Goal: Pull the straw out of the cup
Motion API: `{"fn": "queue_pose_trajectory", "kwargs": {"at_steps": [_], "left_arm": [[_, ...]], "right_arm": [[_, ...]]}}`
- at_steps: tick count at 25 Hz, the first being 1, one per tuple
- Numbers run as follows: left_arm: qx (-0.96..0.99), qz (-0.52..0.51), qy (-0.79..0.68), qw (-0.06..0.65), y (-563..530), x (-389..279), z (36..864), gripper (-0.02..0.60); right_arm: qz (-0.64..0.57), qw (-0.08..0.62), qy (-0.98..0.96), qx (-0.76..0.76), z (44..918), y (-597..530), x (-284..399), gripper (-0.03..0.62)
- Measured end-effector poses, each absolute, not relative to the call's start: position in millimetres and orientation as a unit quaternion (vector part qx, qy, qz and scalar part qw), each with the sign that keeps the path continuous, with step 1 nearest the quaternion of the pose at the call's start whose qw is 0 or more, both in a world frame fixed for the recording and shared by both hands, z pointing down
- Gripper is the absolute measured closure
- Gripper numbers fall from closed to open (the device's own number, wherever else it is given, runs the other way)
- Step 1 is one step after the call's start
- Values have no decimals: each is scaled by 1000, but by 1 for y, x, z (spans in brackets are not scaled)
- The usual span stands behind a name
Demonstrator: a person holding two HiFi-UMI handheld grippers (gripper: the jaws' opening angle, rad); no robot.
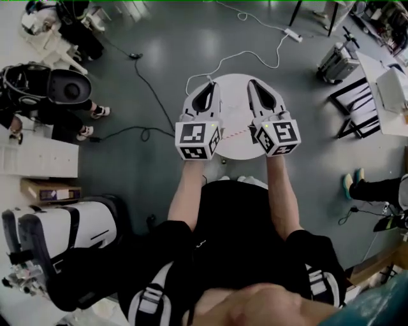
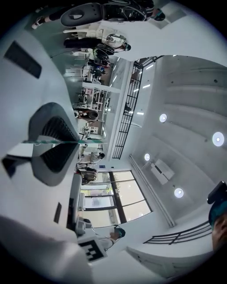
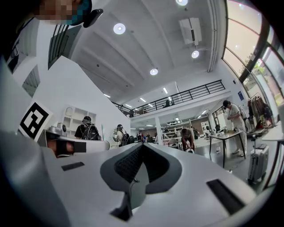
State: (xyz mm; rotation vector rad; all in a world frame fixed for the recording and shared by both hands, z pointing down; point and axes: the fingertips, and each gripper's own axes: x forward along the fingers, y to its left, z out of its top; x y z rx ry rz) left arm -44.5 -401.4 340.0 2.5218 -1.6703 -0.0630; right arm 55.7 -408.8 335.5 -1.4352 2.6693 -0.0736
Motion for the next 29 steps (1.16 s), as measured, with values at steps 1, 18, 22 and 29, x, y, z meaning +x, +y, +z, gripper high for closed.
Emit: {"fn": "queue_pose_trajectory", "kwargs": {"at_steps": [1, 18, 22, 29], "left_arm": [[832, -25, -552, 56, -400, -46, 334, 558], [838, -39, -542, 47, -384, -33, 317, 558], [839, -39, -539, 54, -387, -34, 324, 558], [841, -37, -537, 61, -393, -40, 331, 558]], "right_arm": [[-25, 54, 881, -470, 333, -409, 53, 577], [-26, 35, 883, -467, 332, -397, 61, 577], [-26, 29, 883, -468, 336, -400, 58, 579], [-27, 22, 881, -471, 343, -405, 55, 577]]}}
